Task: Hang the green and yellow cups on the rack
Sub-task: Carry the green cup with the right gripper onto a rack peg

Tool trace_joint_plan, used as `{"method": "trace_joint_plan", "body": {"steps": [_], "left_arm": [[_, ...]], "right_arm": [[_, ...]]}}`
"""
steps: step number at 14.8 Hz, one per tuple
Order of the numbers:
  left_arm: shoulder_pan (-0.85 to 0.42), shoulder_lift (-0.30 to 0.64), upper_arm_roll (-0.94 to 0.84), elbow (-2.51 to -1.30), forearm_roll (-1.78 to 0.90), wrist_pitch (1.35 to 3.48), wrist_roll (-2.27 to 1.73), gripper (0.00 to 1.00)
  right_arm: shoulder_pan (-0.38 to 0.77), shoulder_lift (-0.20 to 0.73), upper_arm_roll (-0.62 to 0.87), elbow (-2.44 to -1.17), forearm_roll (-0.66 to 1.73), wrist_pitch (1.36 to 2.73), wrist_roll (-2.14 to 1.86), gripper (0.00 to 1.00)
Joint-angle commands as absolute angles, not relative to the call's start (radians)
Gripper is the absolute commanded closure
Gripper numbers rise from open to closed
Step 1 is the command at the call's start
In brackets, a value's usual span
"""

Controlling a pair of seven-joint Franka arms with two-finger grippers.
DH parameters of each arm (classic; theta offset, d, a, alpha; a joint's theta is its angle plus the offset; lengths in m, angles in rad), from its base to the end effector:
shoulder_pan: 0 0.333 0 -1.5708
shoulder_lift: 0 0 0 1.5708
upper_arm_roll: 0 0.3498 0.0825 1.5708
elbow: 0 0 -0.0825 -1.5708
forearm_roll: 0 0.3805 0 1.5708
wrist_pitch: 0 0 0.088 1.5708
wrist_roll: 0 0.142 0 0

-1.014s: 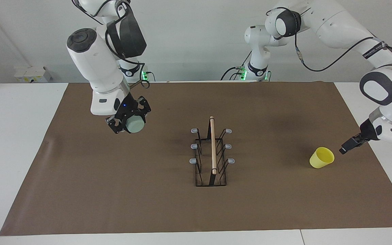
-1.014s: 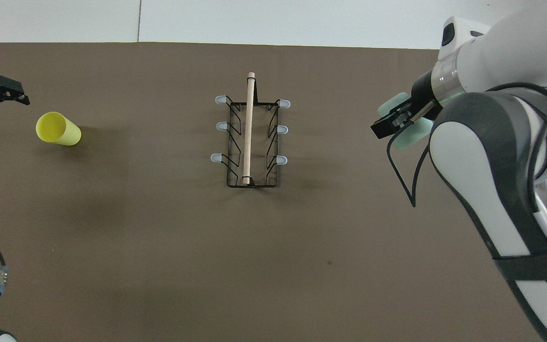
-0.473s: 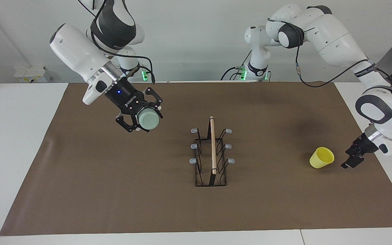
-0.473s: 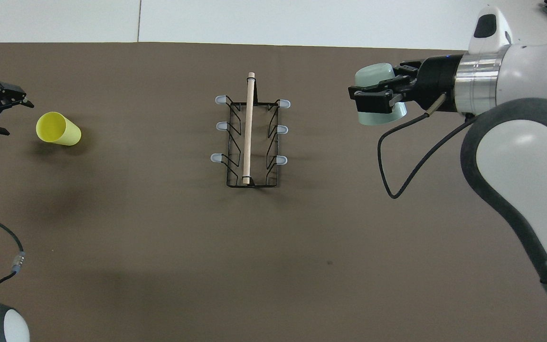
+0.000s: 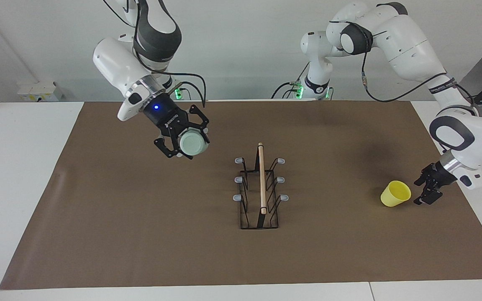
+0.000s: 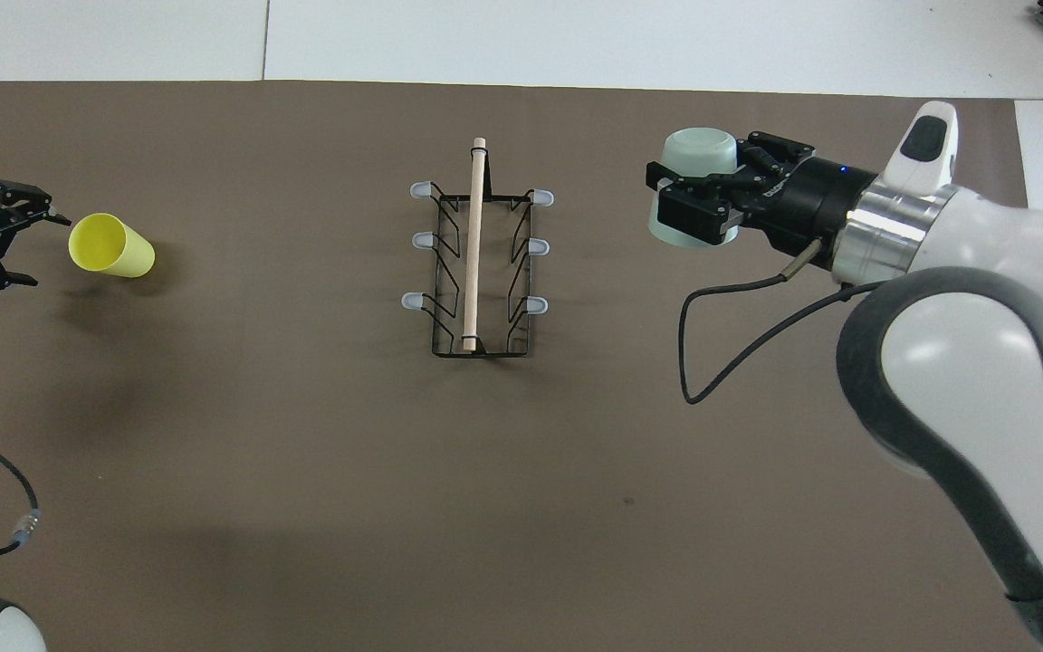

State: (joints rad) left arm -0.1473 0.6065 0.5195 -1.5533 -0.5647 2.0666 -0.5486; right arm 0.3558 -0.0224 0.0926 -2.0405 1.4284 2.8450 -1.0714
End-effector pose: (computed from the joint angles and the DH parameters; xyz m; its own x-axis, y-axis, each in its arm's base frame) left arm 0.6946 0.1629 0.3249 0.4450 0.8873 -0.1214 0.8903 -0.4238 0.1663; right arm 0.5603 0.2231 0.5300 0.6197 -0.0649 0.7822 0.4602 -0.7772 -0.4291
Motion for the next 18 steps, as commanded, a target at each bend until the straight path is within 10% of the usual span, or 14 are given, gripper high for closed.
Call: {"method": "trace_joint_plan", "body": {"steps": [1,9,18], "left_arm": [[-0.149,0.574,0.532,-1.585,-0.612,2.082,-0.652,0.00],[0.146,0.689,0.364,-1.371,-0.742,1.864,-0.848,0.00],[0.276,0.732,0.177,-1.359,-0.808,1.874,-0.994,0.00]], "right_arm": [[0.405,-0.063,0.092,-2.098,1.581,2.930,-1.210,1.00],[0.454,-0.005,0.092,-2.091,2.346,2.952,-2.223,1.00],[0.511,0.112,0.087,-1.982,2.471,2.936,-2.454,1.00]]}}
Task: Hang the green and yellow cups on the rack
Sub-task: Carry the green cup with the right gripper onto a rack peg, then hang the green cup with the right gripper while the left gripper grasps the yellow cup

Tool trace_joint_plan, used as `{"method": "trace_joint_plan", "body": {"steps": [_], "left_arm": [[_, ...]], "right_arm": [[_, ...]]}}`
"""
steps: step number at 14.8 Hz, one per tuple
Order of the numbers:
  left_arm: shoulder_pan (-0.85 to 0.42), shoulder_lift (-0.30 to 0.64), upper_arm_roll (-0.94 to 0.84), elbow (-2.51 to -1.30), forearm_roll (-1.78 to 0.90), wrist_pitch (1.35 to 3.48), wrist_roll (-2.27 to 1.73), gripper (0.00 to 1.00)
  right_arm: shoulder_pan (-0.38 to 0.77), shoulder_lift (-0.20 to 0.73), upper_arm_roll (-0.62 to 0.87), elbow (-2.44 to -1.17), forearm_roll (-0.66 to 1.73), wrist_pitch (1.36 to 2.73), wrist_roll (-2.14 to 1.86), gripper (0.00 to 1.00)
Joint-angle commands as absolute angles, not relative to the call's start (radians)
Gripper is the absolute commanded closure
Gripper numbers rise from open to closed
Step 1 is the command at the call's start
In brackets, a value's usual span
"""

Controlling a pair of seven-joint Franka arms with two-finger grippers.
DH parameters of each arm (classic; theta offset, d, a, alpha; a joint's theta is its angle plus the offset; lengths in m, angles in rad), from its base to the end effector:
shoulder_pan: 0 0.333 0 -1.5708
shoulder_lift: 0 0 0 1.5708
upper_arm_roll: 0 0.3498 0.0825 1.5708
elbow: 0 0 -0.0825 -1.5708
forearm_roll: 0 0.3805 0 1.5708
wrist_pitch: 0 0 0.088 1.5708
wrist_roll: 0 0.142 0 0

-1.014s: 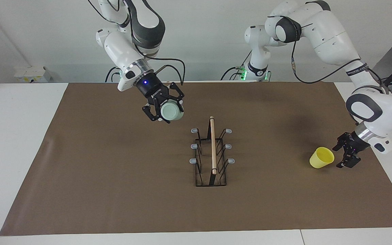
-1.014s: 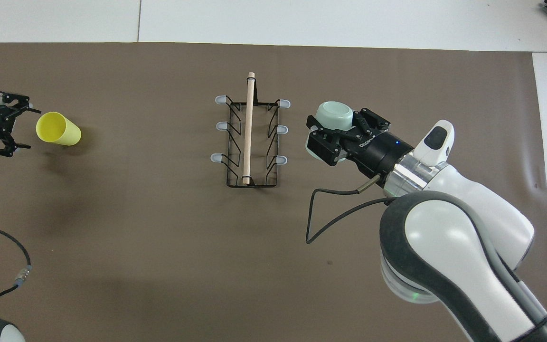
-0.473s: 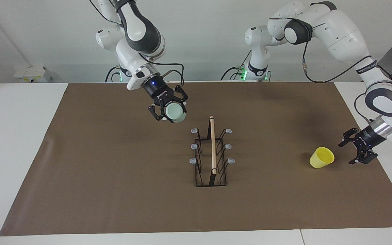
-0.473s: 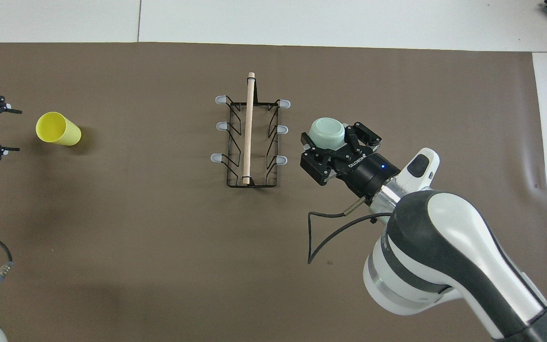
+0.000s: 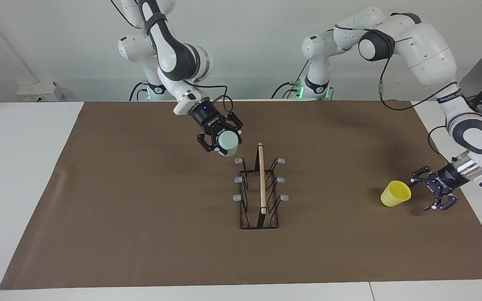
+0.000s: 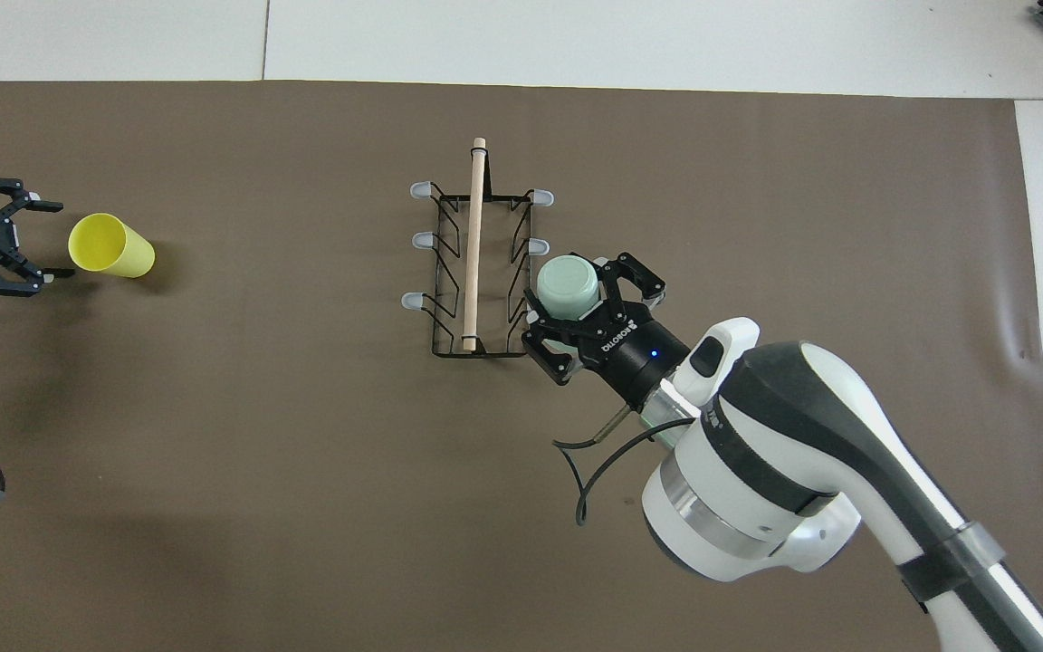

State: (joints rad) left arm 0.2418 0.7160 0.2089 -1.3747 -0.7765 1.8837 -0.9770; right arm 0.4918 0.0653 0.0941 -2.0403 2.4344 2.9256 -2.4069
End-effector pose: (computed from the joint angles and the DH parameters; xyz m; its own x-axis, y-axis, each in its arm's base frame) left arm 0.7052 0.2215 0.2931 -0.0873 0.8264 -0.5563 0.9831 0.1617 0.0859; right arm 0.5108 0.2948 0.4370 0.3293 0.1652 0.9297 0.6431 -0.7602 -0.0927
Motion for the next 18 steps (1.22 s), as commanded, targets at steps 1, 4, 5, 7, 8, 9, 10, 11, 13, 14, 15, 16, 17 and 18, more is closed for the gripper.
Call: {"method": "trace_joint_plan", "body": {"steps": [1,4,5,7,8,9,10,11,13,14,15,16,17,18], "left_arm": [[0.272,0.720,0.173,-1.409,-0.811,1.891,-0.991,0.00],[0.268,0.696,0.172,-1.445,-0.856,1.879,-0.988,0.00],[0.267,0.693,0.172,-1.460,-0.856,1.879,-0.986,0.00],[0.270,0.672,0.167,-1.502,-0.867,1.873,-0.974,0.00],[0.270,0.657,0.158,-1.544,-0.912,1.873,-0.953,0.00],[0.270,0.635,0.155,-1.589,-0.969,1.878,-0.899,0.00],[0.271,0.618,0.156,-1.641,-1.018,1.878,-0.825,0.00],[0.275,0.606,0.156,-1.667,-1.055,1.881,-0.796,0.00],[0.268,0.604,0.156,-1.672,-1.086,1.885,-0.795,0.00],[0.265,0.603,0.155,-1.680,-1.104,1.885,-0.793,0.00],[0.265,0.598,0.155,-1.695,-1.120,1.885,-0.784,0.00],[0.264,0.579,0.155,-1.716,-1.144,1.894,-0.764,0.00],[0.265,0.568,0.155,-1.741,-1.172,1.904,-0.738,0.00],[0.265,0.563,0.156,-1.758,-1.184,1.907,-0.712,0.00]], "right_arm": [[0.512,0.113,0.087,-1.982,2.471,2.936,-2.463,1.00],[0.511,0.124,0.084,-1.974,2.493,2.933,-2.519,1.00],[0.502,0.124,0.084,-1.973,2.493,2.931,-2.537,1.00],[0.500,0.129,0.084,-1.973,2.494,2.930,-2.548,1.00],[0.505,0.132,0.086,-1.971,2.497,2.931,-2.549,1.00],[0.509,0.133,0.084,-1.971,2.511,2.931,-2.549,1.00],[0.511,0.135,0.084,-1.971,2.516,2.931,-2.549,1.00],[0.512,0.137,0.084,-1.971,2.516,2.931,-2.549,1.00],[0.512,0.149,0.084,-1.948,2.514,2.936,-2.557,1.00],[0.514,0.170,0.084,-1.930,2.514,2.936,-2.559,1.00],[0.514,0.178,0.084,-1.913,2.511,2.944,-2.562,1.00],[0.515,0.186,0.084,-1.905,2.511,2.959,-2.562,1.00],[0.520,0.186,0.084,-1.905,2.510,2.964,-2.562,1.00],[0.522,0.187,0.084,-1.905,2.508,2.965,-2.563,1.00]]}}
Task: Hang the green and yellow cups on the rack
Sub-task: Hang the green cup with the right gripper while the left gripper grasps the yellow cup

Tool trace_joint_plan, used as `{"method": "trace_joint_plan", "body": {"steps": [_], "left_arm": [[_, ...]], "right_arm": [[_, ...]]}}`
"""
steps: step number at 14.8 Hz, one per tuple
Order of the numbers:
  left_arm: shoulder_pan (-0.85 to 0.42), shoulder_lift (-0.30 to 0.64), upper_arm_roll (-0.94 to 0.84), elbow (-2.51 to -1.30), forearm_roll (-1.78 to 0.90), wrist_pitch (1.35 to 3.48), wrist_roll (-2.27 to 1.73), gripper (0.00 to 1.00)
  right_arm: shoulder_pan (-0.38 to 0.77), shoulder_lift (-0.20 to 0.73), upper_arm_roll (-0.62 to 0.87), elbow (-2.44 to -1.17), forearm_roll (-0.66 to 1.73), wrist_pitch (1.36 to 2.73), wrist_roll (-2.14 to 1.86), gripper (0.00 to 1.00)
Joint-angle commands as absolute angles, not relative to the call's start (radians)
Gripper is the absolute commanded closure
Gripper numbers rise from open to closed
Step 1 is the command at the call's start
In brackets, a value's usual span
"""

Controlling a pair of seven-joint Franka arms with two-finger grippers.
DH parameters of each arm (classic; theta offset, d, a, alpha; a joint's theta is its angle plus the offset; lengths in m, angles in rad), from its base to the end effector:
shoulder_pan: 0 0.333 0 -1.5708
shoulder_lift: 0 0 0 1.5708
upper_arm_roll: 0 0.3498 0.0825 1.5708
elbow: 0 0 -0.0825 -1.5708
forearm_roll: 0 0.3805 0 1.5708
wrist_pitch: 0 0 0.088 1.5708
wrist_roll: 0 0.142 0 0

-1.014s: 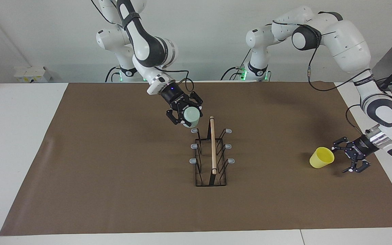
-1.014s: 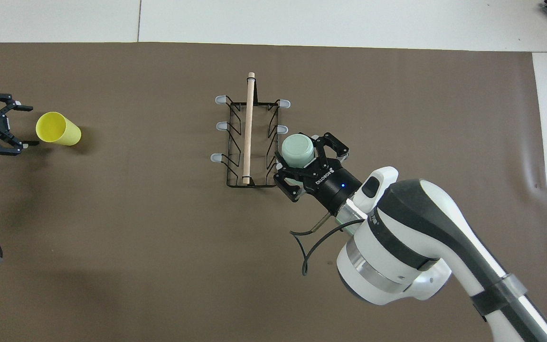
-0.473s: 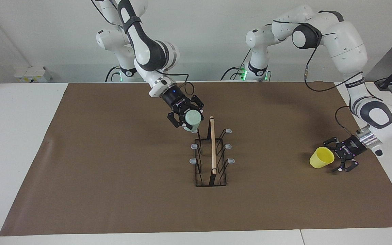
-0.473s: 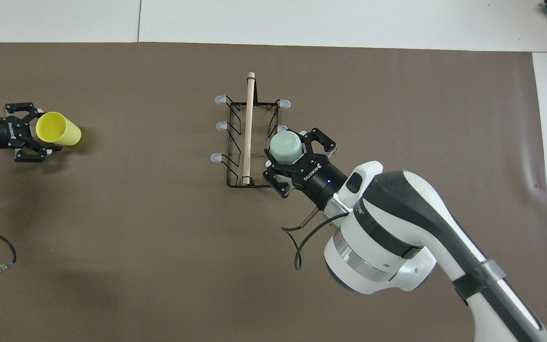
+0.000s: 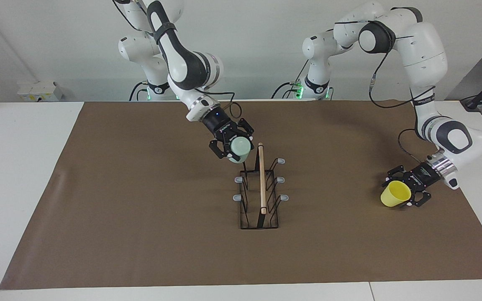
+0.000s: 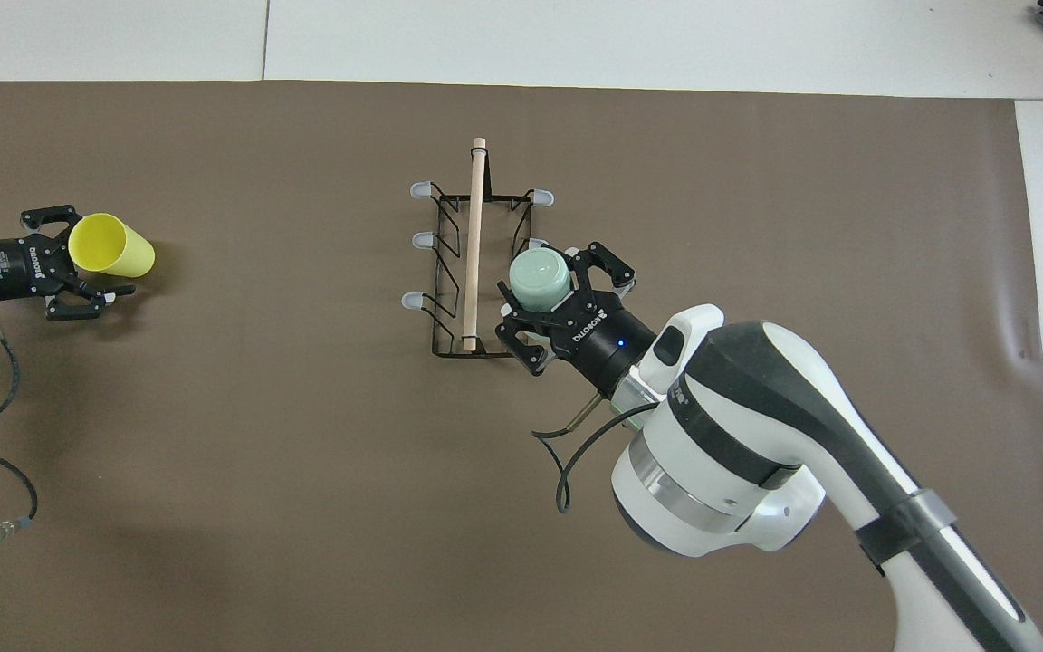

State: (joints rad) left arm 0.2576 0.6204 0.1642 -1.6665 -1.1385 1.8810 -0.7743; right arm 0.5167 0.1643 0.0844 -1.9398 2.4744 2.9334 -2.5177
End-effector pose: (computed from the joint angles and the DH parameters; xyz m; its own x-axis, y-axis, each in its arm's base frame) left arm 0.6619 0.1740 0.2597 -0.0676 0.5890 -0.8053 0.9564 0.2681 0.1157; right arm 0.5329 0.3205 0.4238 0.2827 0.2171 0.9343 0.6677 -0.7439 -0.0292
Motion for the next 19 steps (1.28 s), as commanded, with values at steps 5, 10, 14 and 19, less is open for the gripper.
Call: {"method": "trace_joint_plan", "body": {"steps": [5,10,14,19], "left_arm": [[0.259,0.563,0.155,-1.764,-1.198,1.942,-0.692,0.00],[0.242,0.565,0.155,-1.764,-1.227,1.974,-0.699,0.04],[0.238,0.565,0.153,-1.766,-1.247,1.985,-0.721,0.05],[0.222,0.563,0.147,-1.756,-1.247,2.028,-0.811,0.41]], "right_arm": [[0.531,0.192,0.086,-1.907,2.503,2.991,-2.586,1.00],[0.540,0.216,0.086,-1.907,2.510,2.988,-2.589,1.00],[0.540,0.216,0.086,-1.913,2.511,2.991,-2.592,1.00],[0.557,0.224,0.087,-1.936,2.528,2.996,-2.592,1.00]]}}
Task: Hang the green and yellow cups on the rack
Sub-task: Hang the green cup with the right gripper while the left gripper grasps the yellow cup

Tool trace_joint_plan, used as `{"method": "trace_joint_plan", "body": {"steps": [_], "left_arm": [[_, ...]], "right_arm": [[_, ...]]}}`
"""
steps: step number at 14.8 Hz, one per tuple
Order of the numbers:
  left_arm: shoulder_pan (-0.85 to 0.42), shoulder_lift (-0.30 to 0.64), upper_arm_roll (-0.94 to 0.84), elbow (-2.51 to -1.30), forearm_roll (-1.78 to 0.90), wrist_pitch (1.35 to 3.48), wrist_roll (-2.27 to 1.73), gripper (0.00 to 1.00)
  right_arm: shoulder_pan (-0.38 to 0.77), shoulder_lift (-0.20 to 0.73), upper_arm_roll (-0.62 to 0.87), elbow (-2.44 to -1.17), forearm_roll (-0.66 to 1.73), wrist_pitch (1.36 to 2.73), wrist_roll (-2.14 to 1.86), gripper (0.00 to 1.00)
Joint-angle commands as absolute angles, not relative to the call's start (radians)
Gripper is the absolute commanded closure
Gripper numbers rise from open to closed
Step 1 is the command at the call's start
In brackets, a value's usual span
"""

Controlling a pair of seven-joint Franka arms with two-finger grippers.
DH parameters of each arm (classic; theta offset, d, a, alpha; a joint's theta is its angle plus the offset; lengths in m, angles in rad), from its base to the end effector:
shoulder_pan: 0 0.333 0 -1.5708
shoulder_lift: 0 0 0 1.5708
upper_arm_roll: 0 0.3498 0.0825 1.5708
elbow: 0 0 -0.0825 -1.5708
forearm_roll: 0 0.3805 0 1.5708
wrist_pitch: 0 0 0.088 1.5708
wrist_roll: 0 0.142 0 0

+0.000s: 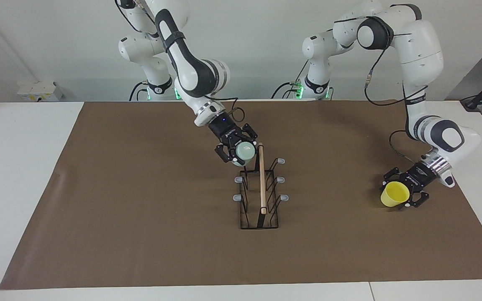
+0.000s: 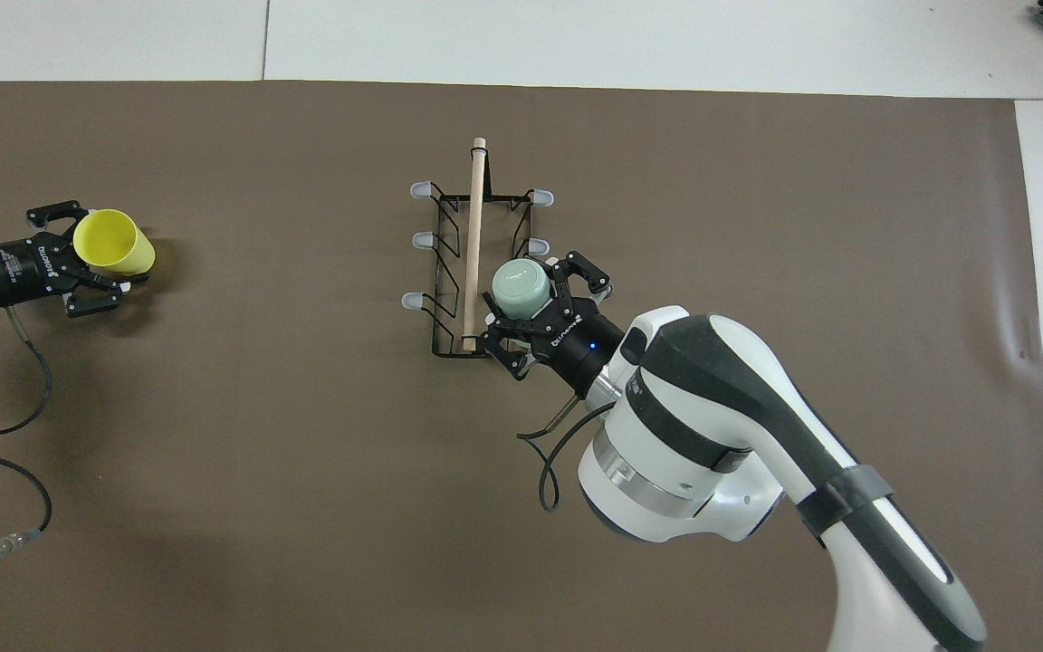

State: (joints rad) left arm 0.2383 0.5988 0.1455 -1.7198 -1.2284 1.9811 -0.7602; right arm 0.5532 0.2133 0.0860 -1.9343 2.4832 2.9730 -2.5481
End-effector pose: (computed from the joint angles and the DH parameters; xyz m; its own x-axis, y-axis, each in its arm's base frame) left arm 0.6658 0.1604 0.2566 -0.0921 0.5763 -0.8121 0.9252 0.3510 0.1441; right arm 0.5228 0.3378 0.3927 0.3145 0.2841 0.9057 0.6852 -0.7283 -0.0095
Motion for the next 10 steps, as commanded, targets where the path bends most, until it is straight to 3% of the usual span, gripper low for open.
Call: {"method": "trace_joint_plan", "body": {"steps": [1,2,5,6,7,10], "left_arm": [[0.218,0.563,0.140,-1.755,-1.246,2.042,-0.802,0.86],[0.213,0.563,0.135,-1.756,-1.244,2.052,-0.789,1.00],[0.201,0.543,0.137,-1.732,-1.233,2.088,-0.787,1.00],[0.201,0.538,0.138,-1.715,-1.223,2.085,-0.788,1.00],[0.201,0.525,0.138,-1.697,-1.188,2.085,-0.790,1.00],[0.187,0.465,0.132,-1.663,-1.030,2.073,-0.804,1.00]], "right_arm": [[0.561,0.222,0.087,-1.947,2.528,2.996,-2.592,1.00],[0.561,0.222,0.087,-1.954,2.526,2.996,-2.592,1.00],[0.561,0.221,0.087,-1.959,2.528,3.006,-2.592,1.00],[0.561,0.221,0.089,-1.960,2.542,3.017,-2.592,0.82],[0.561,0.221,0.087,-1.962,2.551,3.019,-2.592,0.04],[0.558,0.219,0.089,-1.962,2.553,3.017,-2.591,0.00]]}}
